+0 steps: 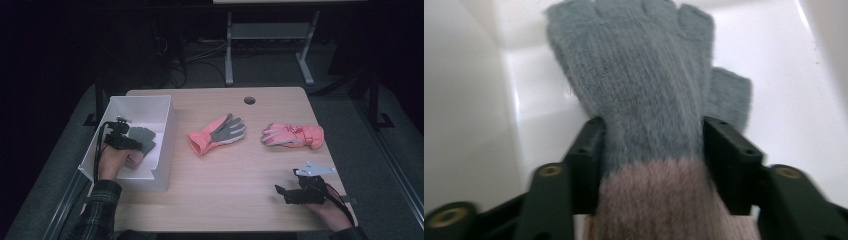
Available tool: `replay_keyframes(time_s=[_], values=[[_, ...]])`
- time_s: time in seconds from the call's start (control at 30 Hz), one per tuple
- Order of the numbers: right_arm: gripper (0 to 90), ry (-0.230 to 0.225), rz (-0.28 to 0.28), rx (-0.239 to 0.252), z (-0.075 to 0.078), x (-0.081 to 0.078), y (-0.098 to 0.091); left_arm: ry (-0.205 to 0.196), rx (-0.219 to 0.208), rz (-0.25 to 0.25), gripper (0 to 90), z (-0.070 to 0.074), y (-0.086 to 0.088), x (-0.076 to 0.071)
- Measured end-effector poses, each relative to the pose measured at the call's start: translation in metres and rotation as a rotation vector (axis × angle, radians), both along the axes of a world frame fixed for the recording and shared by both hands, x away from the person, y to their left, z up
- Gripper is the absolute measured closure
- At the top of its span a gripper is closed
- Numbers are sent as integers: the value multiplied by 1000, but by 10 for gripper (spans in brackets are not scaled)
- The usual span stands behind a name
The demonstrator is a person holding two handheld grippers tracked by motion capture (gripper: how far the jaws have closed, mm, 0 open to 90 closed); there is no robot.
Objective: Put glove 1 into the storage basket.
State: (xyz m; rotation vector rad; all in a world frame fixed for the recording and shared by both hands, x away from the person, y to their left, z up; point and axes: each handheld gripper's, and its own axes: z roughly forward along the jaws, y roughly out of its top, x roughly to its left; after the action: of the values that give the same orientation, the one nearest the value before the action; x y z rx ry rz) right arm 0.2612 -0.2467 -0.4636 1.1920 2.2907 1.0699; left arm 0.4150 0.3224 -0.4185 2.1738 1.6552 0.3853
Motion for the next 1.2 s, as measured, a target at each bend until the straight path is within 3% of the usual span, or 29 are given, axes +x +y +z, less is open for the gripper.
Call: replay_keyframes(time_s=[0.17,0.33,0.43,0.6,0.8,0.97,1.2], values=[[100,11,-4,3,0,0,0,-21,28,30,207,3,-5,0],[100,3,5,0,0,0,0,-62,13,15,171,19,-6,-1],[100,5,4,0,0,0,0,-62,-4,-24,163,29,-6,-3],[100,13,0,3,0,0,1,-98,-94,-85,158,49,-7,-10],[100,19,0,0,-2,2,2,-144,-160,-165,149,72,-15,-18],[100,24,2,1,0,5,6,-176,-176,-247,150,91,-33,-25],[101,23,11,5,-2,4,4,-207,-226,-327,150,105,-62,-35]])
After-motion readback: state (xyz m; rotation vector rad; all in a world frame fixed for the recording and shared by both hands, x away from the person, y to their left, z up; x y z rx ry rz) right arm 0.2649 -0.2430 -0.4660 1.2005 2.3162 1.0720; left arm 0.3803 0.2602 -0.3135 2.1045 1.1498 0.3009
